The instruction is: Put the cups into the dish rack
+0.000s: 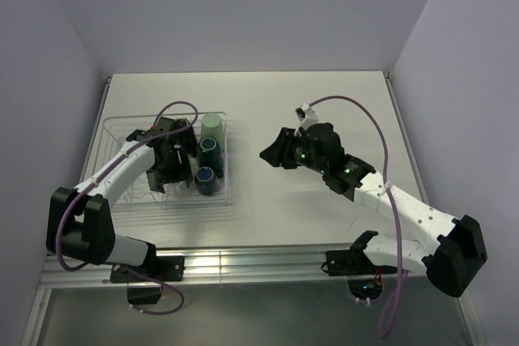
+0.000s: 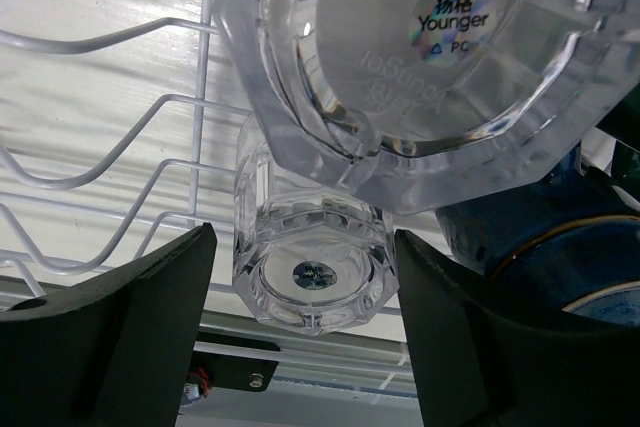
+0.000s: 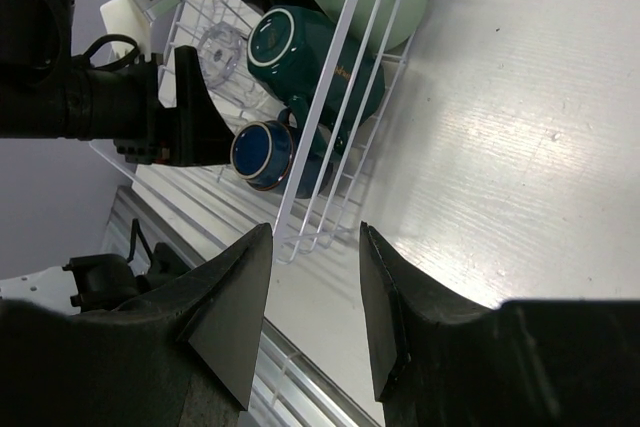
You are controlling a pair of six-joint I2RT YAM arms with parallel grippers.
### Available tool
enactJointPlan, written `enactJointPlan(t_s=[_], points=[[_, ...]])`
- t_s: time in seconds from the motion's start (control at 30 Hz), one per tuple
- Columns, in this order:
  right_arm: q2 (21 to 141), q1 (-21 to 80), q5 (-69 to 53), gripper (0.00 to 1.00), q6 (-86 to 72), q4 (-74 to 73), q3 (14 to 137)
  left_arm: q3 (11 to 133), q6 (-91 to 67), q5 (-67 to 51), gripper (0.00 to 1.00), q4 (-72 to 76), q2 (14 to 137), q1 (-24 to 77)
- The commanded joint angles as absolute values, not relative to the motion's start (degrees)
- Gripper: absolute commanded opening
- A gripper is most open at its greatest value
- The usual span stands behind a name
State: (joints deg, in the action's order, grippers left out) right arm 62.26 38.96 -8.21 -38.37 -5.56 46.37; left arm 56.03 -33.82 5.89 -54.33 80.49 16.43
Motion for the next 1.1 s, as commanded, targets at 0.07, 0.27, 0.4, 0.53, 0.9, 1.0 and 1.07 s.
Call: enactJointPlan(t_s=[0.07,0.27,0.4,0.53,0.9,1.0,1.07], points=[[62.84,38.94,-8.44,0.48,-37.27,-3.69,46.76,56.87,-33.84,6.77,0.8,-54.49,78.75,16.17],[63.28,38.94,-8.61,0.47,-37.27,-3.6,46.93,58.09,-33.84,6.68,0.8,-55.54,77.17,16.17],[63.63,39.02,-8.61,0.47,-37.35,-3.52,47.02,60.81,-33.75,6.68,0.8,-57.04,75.85,16.17],[63.55,39.02,-8.53,0.47,-37.35,-3.69,47.11,62.83,-33.66,6.5,0.8,-58.44,74.54,16.17],[62.76,39.11,-6.16,0.47,-36.56,-6.41,48.6,75.91,-32.96,4.58,0.8,-62.31,68.12,16.17],[61.53,39.02,-4.06,0.48,-36.12,-8.08,49.56,77.6,-32.96,2.04,0.9,-58.81,66.19,16.17],[60.47,39.02,-2.82,0.48,-35.86,-9.83,50.62,76.82,-33.13,0.1,0.91,-53.48,63.47,16.17]])
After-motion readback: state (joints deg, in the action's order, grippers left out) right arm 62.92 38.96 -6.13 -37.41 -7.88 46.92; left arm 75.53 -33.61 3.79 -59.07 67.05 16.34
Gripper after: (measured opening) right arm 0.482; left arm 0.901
